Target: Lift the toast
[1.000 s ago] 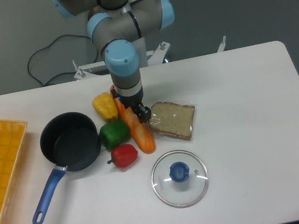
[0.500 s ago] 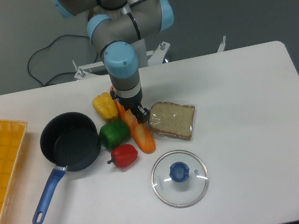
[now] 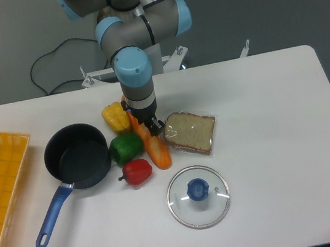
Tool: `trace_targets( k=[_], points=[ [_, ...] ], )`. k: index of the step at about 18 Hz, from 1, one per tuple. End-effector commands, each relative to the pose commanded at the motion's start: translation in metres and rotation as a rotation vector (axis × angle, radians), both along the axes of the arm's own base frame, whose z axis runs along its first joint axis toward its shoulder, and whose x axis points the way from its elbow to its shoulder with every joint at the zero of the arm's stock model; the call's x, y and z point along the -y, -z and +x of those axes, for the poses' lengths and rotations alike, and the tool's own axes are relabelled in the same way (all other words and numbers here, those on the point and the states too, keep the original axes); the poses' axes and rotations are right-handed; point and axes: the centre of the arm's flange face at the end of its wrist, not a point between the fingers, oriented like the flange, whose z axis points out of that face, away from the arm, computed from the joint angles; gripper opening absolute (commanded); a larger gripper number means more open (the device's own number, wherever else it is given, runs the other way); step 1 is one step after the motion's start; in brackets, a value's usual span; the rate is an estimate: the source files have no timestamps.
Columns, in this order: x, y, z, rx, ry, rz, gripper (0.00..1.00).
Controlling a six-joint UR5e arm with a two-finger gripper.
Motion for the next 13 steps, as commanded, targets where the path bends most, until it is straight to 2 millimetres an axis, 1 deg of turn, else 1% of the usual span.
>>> trace_targets(
  k=[5, 6, 8, 13],
  points=[
    [0.0000, 0.0000, 0.0000, 0.000, 0.002, 0.000, 0.20],
    [0.0000, 0.0000, 0.0000, 0.000, 0.002, 0.000, 0.17],
    [0.0000, 0.0000, 0.0000, 0.000, 0.002, 0.000, 0.15],
    [-0.0025, -0.0043, -0.0034, -0.005, 0.002, 0.006, 0.03]
  ],
)
